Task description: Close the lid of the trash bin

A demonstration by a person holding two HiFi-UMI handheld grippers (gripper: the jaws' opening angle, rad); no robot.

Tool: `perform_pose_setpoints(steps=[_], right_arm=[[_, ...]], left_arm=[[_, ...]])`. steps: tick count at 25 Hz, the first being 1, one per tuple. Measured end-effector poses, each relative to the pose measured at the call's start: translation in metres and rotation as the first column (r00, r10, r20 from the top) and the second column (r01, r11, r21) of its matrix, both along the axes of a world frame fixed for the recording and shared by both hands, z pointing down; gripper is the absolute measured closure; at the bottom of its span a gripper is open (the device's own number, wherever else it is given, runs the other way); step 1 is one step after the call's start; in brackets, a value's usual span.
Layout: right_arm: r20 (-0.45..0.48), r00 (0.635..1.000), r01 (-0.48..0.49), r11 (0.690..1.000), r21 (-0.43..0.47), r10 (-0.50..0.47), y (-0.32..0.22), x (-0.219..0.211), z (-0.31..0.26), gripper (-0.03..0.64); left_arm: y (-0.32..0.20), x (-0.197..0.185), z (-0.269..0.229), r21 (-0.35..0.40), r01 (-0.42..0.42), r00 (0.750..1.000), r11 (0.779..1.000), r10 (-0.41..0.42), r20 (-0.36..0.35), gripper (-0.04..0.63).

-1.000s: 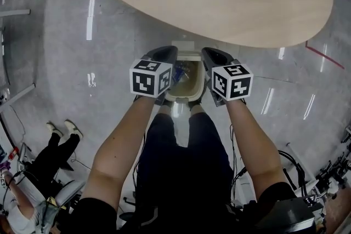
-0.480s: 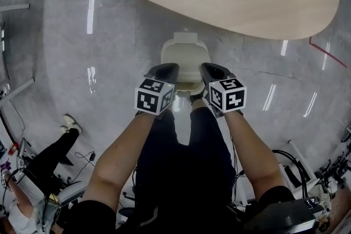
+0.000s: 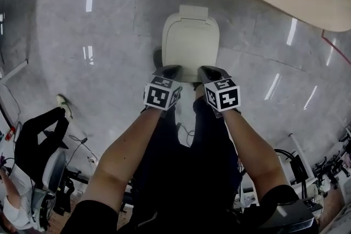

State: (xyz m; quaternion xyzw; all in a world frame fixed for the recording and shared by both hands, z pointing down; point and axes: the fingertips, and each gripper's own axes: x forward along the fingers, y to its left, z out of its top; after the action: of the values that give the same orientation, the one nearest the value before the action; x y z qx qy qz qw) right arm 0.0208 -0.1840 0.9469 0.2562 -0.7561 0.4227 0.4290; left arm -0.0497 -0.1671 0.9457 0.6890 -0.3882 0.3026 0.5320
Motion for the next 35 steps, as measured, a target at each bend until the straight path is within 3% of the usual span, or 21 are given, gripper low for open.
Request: perform_pose_setpoints(steps=[8, 23, 30, 35], right_arm=[[-0.027, 1.000, 0.013, 1.000, -0.024, -0.014, 0.013, 0.000, 0.042, 0.606], [-0.024, 1.000, 0.019, 1.000, -0.010, -0.020, 0.009, 0.001, 0.043, 0.606], [0.024, 0.999, 0.021, 0.998, 0.054, -0.022, -0.002, -0.005, -0.028, 0.606], [0.065, 0.996, 0.047, 0.985, 0.163, -0.059, -0.035, -0.014, -0.103, 0.606]], left_arm=[[0.016, 0.001, 0.042, -0.039, -0.027, 0.999, 0.999, 0.028, 0.023, 0.595], [0.016, 0.003, 0.050, -0.033, -0.055, 0.997, 0.998, 0.056, 0.047, 0.595], [0.002, 0.003, -0.020, 0.034, 0.002, 1.000, 0.999, -0.002, 0.020, 0.595], [-0.034, 0.001, -0.096, 0.160, 0.013, 1.000, 0.987, -0.016, 0.018, 0.595]])
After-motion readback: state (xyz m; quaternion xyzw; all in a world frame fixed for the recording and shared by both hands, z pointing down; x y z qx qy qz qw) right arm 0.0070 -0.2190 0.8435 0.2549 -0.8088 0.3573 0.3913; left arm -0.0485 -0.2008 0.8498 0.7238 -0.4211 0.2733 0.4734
